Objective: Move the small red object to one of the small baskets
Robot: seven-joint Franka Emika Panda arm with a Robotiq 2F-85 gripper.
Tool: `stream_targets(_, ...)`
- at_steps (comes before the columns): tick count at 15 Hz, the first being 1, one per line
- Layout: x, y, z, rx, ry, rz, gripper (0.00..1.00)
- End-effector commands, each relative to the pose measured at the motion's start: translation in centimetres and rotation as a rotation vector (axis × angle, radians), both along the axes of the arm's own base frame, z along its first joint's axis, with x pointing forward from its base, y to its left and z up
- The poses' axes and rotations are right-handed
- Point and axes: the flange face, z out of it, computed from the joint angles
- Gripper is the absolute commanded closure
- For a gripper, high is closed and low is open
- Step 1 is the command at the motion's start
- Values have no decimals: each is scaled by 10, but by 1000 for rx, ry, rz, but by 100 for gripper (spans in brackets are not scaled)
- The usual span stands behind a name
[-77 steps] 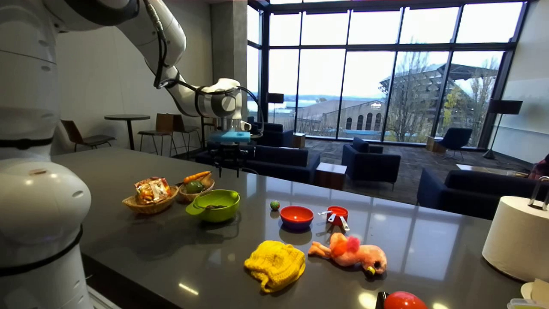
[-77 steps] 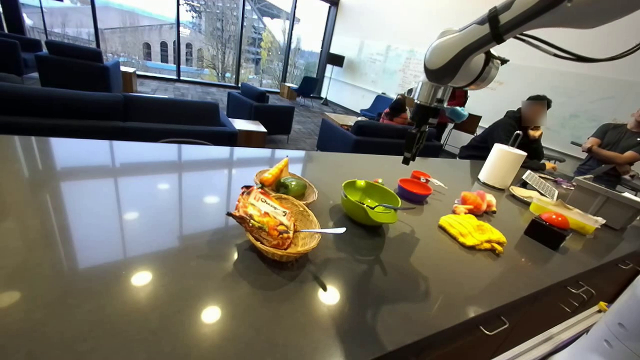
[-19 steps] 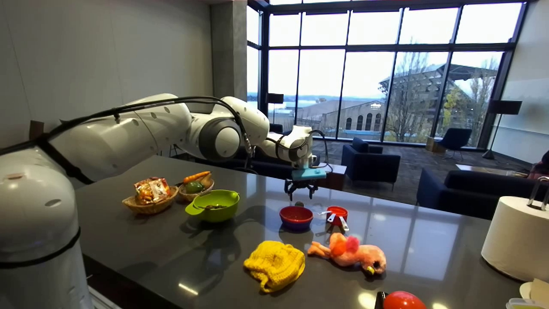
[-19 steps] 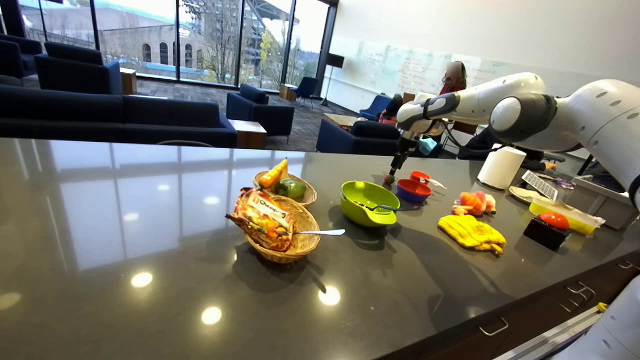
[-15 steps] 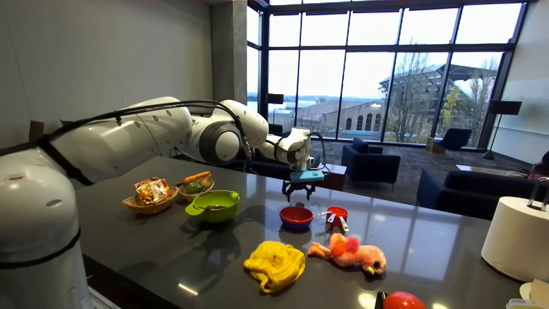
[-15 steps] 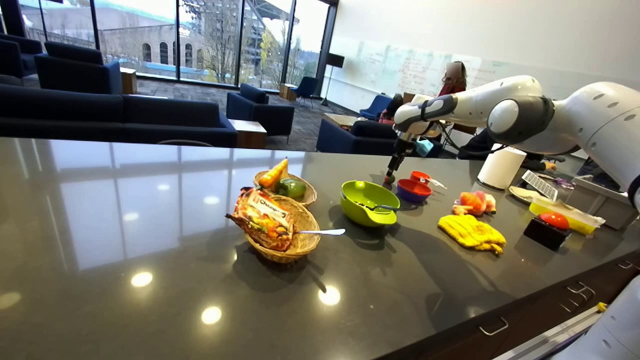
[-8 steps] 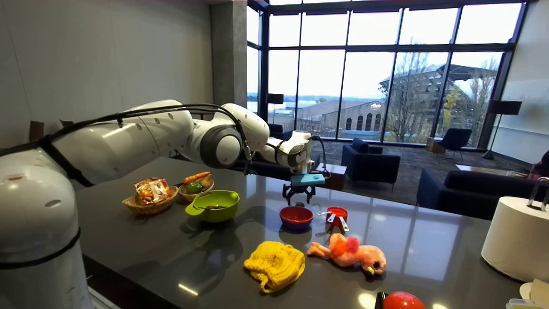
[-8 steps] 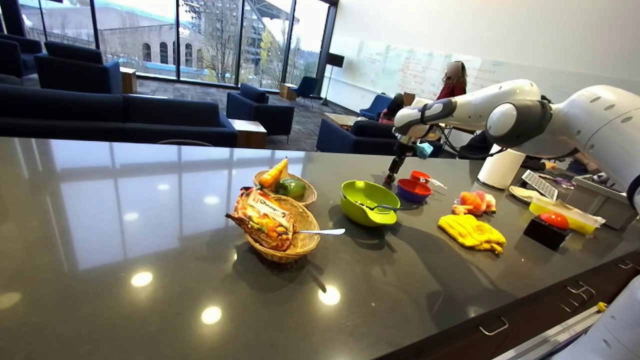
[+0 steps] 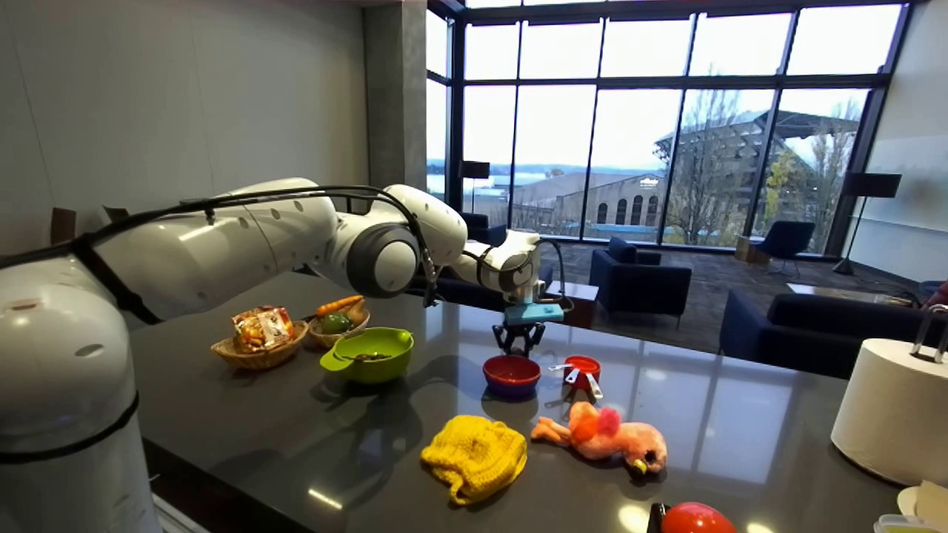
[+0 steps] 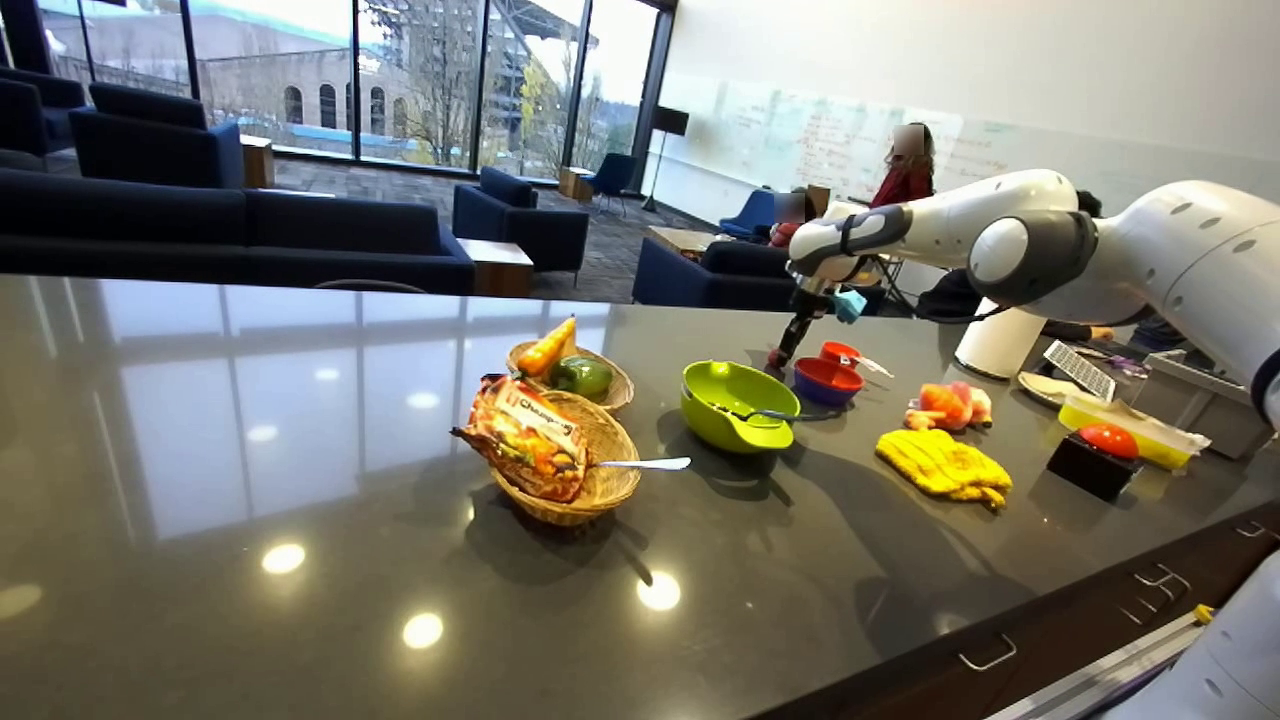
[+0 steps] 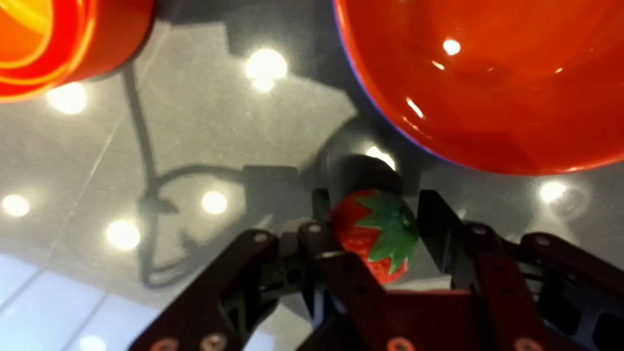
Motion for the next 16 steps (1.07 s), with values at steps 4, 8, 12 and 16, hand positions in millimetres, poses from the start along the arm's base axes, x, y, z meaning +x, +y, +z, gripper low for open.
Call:
stream_targets(4, 4, -6, 1, 6, -15, 22, 77)
stream_targets(8, 9, -1, 24, -12, -32, 23, 77)
stream_targets(12, 16, 8, 55, -27, -59, 14, 77)
stream_targets(16, 25, 40, 78, -31, -70, -13, 77)
